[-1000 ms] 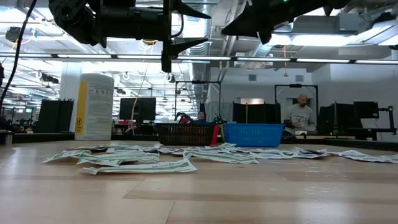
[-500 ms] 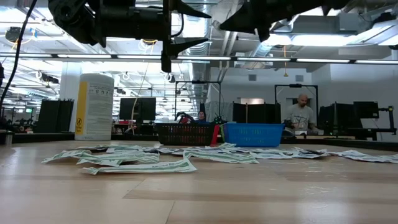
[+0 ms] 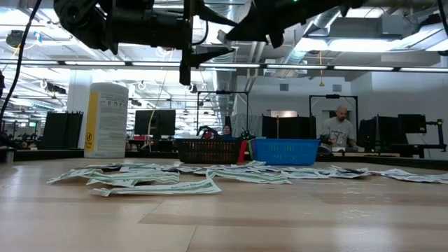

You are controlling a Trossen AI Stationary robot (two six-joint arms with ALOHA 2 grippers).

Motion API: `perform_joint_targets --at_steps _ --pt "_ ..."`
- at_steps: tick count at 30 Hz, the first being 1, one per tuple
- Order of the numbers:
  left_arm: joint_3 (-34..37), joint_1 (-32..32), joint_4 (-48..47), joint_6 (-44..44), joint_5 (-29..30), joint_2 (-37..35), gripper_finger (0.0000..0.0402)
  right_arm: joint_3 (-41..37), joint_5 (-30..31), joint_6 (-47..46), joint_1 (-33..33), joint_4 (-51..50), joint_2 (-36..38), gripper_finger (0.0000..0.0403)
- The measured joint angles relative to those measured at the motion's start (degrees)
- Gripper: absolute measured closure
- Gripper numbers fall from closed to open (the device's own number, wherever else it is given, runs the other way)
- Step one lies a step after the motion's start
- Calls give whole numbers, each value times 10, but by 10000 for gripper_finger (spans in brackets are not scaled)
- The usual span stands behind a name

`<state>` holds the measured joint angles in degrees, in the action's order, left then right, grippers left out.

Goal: Pick & Place First Aid Supplies
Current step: Put the bandage into the red basket

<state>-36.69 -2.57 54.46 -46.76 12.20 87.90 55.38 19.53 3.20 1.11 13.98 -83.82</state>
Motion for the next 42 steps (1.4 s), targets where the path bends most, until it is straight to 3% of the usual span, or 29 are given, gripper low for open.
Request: perform_joint_targets --at_steps 29,42 --pt "1 -5 -1 0 -3 0 193 8 0 4 34 -50 18 403" --pt "1 -20 -27 -2 -4 0 193 8 30 4 6 -50 18 403"
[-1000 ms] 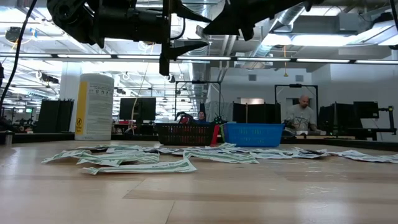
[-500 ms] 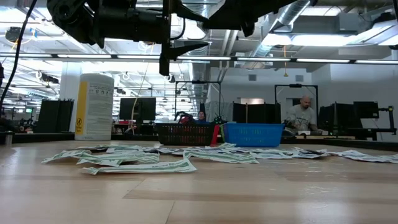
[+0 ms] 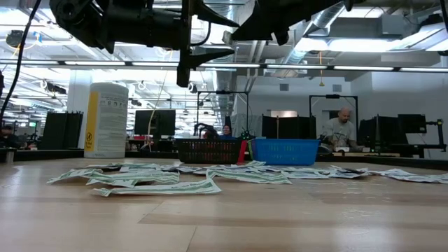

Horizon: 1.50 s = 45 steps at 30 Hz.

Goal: Pick & Place First Aid Supplies
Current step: Put the bandage into the red basket

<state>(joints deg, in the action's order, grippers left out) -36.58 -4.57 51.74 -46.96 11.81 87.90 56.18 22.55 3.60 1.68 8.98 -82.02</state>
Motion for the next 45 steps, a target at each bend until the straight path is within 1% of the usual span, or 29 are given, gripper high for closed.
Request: perform_joint_targets --at_steps 18,22,30,45 --pt "0 2 -3 4 7 0 193 0 -2 -2 5 0 0 403" --pt "0 2 -3 5 8 0 200 0 -2 -6 10 0 0 403" --pt "0 2 -3 11 8 0 242 0 -2 -6 13 1 0 403" --pt "0 5 -3 30 7 0 351 0 -2 -6 13 0 0 403"
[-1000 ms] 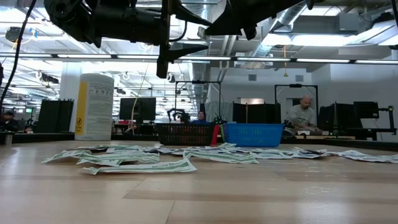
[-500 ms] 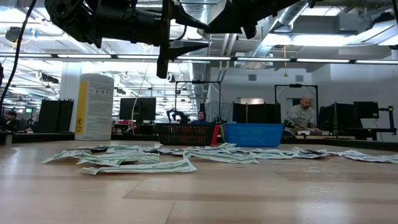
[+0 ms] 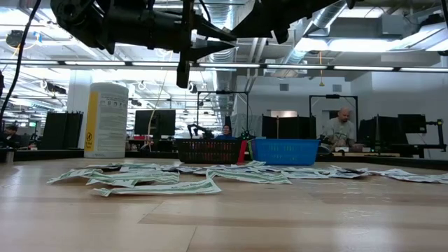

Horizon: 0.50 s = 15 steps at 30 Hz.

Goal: Pick & Place First Aid Supplies
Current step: Put the bandage into the red basket

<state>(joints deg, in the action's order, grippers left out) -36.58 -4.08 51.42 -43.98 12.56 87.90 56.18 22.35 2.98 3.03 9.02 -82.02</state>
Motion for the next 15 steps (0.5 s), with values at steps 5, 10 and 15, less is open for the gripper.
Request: perform_joint_targets --at_steps 5,10,15 --pt "0 3 0 7 0 0 393 0 0 0 0 0 0 403" --pt "0 12 0 18 -6 -1 394 0 1 0 1 0 0 397" --pt "0 31 0 20 -36 -2 395 0 1 0 3 -1 0 351"
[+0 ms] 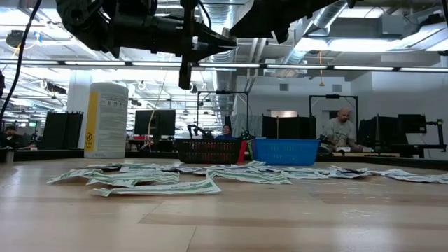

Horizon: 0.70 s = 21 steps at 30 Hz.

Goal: Pick & Place First Aid Supplies
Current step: Put the bandage into the red basket

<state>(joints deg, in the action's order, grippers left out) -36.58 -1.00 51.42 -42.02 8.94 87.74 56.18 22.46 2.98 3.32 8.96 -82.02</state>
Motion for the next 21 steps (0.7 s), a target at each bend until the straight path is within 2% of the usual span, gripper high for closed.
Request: perform_joint_targets --at_steps 5,11,17,21 --pt "0 21 0 0 -49 0 393 0 1 -5 4 -2 0 284" --pt "0 57 0 0 -145 0 395 0 1 -43 16 -2 0 221" --pt "0 89 0 0 -249 0 395 0 22 -78 35 -2 0 190" --pt "12 117 -2 -2 -281 -1 395 0 34 -55 36 -16 0 187"
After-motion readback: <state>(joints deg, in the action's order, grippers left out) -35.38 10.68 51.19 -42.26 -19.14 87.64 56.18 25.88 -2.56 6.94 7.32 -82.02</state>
